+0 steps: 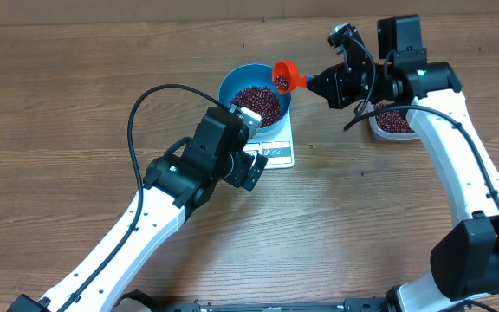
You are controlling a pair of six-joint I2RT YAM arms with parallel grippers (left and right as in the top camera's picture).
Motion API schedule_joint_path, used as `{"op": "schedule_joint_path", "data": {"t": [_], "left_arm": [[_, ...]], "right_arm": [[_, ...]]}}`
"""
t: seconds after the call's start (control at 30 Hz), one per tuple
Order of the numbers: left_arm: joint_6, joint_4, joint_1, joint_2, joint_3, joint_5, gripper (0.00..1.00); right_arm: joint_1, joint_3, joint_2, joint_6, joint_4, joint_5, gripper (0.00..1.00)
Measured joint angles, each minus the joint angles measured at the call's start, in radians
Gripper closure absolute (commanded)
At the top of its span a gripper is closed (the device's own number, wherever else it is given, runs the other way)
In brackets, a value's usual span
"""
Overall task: Scoop item into bowl and weigh 150g on scale
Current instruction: 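Tilt the scoop over the bowl to add a small amount of beans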
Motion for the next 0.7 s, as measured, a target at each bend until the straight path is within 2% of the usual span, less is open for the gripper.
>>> {"op": "schedule_joint_path", "data": {"t": [0.43, 0.7], "left_arm": [[0.000, 0.000, 0.000, 0.000, 0.000, 0.000, 0.00], [0.000, 0.000, 0.000, 0.000, 0.000, 0.000, 0.00]], "right_arm": [[0.009, 0.000, 0.000, -0.019, -0.016, 0.027, 0.96], [0.013, 0.000, 0.000, 0.045, -0.018, -0.009, 0.96]]}}
